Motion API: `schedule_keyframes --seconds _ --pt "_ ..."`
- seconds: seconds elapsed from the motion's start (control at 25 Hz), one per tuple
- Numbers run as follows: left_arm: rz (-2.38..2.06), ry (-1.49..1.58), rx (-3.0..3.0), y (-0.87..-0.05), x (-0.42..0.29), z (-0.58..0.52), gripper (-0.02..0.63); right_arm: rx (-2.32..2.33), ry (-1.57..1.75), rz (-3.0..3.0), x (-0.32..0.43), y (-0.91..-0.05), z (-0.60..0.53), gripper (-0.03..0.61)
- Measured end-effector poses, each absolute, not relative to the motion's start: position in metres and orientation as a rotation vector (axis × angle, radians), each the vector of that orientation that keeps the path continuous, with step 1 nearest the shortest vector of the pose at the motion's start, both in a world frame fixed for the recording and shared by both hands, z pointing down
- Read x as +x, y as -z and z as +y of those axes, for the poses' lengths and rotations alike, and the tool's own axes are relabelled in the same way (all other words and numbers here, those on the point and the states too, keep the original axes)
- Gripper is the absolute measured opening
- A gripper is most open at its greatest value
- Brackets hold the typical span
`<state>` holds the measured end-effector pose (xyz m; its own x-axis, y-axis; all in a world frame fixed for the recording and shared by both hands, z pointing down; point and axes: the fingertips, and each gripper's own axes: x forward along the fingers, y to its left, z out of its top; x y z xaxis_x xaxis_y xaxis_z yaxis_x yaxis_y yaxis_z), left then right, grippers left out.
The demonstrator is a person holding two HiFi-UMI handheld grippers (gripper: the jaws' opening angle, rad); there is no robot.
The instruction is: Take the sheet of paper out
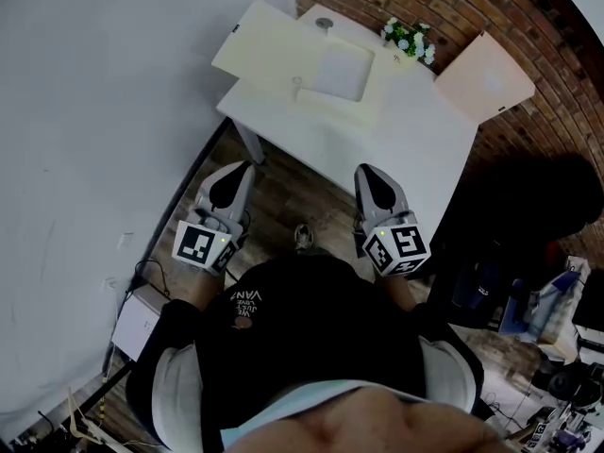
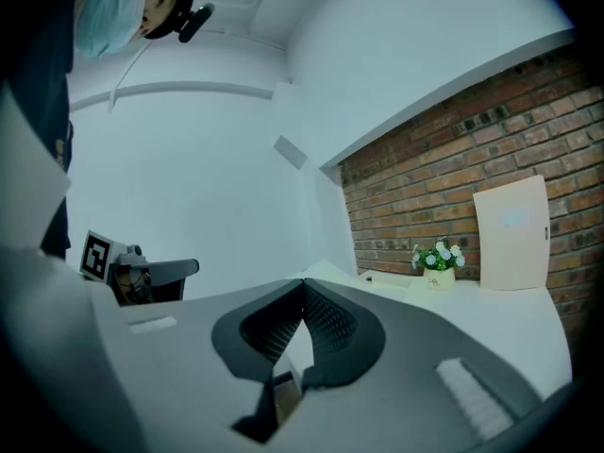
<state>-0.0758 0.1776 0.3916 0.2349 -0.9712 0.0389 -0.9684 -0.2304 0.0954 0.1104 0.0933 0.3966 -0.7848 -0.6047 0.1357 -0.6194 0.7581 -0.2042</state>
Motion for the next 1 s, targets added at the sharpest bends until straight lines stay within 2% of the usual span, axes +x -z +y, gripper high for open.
schedule_keyframes --seconds 0.44,1.0 --pt "-1.950 0.056 2.317 -0.404 -0.070 0.110 0.000 0.864 -0.392 -2.889 0.101 -0.415 0.021 0.000" --pt "-1.907 0.074 2.315 -0.413 -0.079 0.067 0.001 0.860 -0.443 -2.869 0.088 -0.429 -0.011 0.000"
